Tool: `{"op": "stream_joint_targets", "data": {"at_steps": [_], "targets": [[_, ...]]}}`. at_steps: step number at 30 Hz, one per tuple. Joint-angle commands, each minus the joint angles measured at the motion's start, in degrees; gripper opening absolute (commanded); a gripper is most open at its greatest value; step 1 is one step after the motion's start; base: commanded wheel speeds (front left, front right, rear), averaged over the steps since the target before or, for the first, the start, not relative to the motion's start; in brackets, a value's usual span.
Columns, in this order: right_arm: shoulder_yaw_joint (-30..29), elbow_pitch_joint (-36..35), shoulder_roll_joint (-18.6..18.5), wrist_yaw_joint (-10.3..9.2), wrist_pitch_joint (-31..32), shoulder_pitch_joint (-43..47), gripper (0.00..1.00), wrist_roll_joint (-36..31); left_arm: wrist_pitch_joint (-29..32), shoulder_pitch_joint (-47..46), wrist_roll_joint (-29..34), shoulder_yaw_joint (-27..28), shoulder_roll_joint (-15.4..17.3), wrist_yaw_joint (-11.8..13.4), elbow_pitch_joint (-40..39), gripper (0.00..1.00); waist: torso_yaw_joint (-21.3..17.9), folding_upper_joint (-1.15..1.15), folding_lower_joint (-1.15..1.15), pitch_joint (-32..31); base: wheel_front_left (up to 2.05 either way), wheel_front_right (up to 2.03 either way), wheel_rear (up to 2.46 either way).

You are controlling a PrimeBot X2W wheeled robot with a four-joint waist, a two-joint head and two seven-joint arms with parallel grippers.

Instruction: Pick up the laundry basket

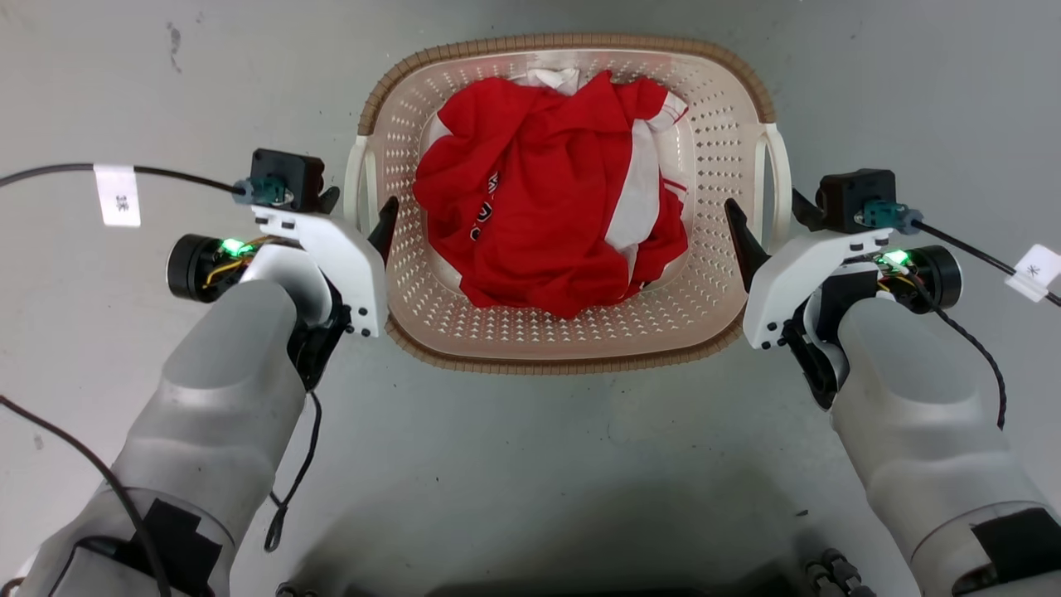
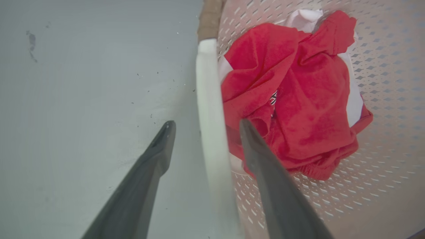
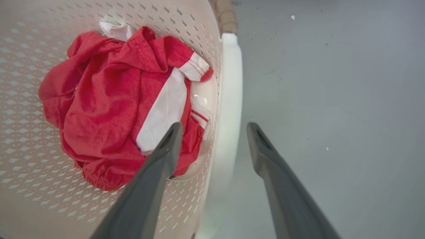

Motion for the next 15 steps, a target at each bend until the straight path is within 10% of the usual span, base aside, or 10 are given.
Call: {"op": "stream_joint_targets", "data": {"at_steps": [1,9,10,11,12,15], "targets": [[0.91,1.12,0.03,-0.04,0.16,-1.60,1.00,0.88,0.59,-1.26,-1.06,-0.74,0.27,0.04,0.42,1.00,0.05,0.00,-0.01,0.44,0.00,0.00,0.00],[4.58,5.10,0.02,-0.04,1.31,-5.22,1.00,3.17,2.73,-3.78,-6.02,-4.67,0.37,0.04,1.64,1.00,0.01,0.00,-0.01,1.93,0.00,0.00,0.00],[4.79,5.34,0.02,-0.04,1.40,-5.56,0.30,3.33,3.04,-3.99,-6.66,-5.12,0.37,0.04,1.58,0.45,0.04,0.00,-0.01,2.04,0.00,0.00,0.00],[4.98,5.53,0.02,-0.04,1.59,-5.84,0.00,3.72,3.25,-4.23,-7.17,-5.72,0.44,0.04,1.48,0.13,0.06,0.00,-0.01,2.13,0.00,0.00,0.00],[5.16,5.72,0.02,-0.04,1.73,-6.00,0.00,4.15,3.62,-4.32,-7.78,-6.33,0.43,0.04,1.26,0.00,0.08,0.00,-0.01,2.20,0.00,0.00,0.00],[5.96,6.11,0.04,-0.01,1.65,-6.21,0.00,5.11,3.68,-4.72,-9.18,-8.04,0.52,0.03,0.86,0.00,0.17,0.00,-0.01,2.11,0.00,0.00,0.00]]}}
